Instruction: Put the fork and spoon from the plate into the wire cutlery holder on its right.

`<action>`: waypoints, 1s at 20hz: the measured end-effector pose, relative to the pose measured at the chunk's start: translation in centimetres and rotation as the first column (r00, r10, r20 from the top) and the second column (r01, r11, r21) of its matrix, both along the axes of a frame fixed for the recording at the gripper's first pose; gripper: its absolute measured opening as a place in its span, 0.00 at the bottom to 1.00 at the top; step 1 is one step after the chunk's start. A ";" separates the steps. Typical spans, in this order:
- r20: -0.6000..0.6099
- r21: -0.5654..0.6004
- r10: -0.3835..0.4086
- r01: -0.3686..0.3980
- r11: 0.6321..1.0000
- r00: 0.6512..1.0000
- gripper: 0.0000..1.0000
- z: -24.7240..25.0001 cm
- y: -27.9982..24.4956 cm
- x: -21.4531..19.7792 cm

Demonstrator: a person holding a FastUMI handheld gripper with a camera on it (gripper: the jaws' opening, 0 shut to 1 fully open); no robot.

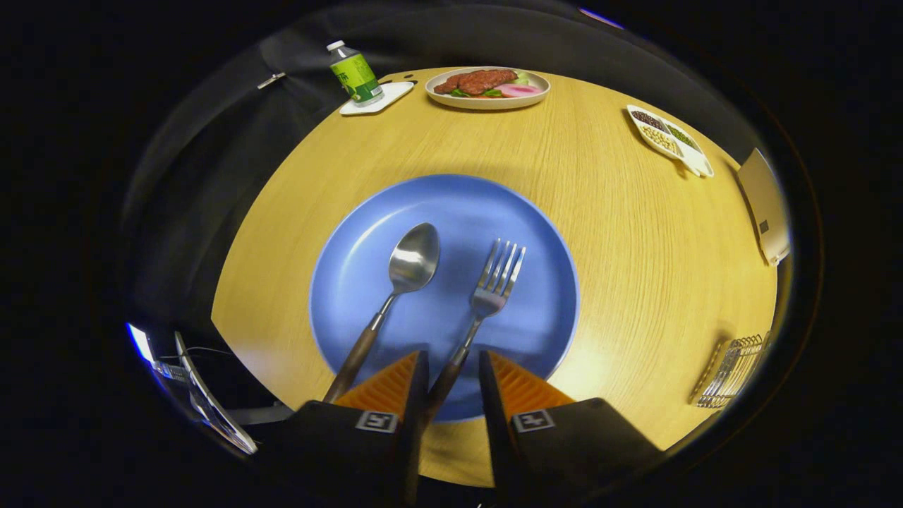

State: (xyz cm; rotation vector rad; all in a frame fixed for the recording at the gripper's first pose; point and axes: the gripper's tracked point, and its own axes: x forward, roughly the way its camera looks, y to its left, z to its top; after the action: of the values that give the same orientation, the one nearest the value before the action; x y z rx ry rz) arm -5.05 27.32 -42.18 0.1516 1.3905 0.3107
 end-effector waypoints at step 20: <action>0.210 0.034 -0.003 -0.004 0.999 0.978 0.08 13.7 -19.6 -2.4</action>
State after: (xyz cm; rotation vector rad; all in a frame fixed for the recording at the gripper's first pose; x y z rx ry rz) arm -7.45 7.76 -28.52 0.1429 1.1759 0.3414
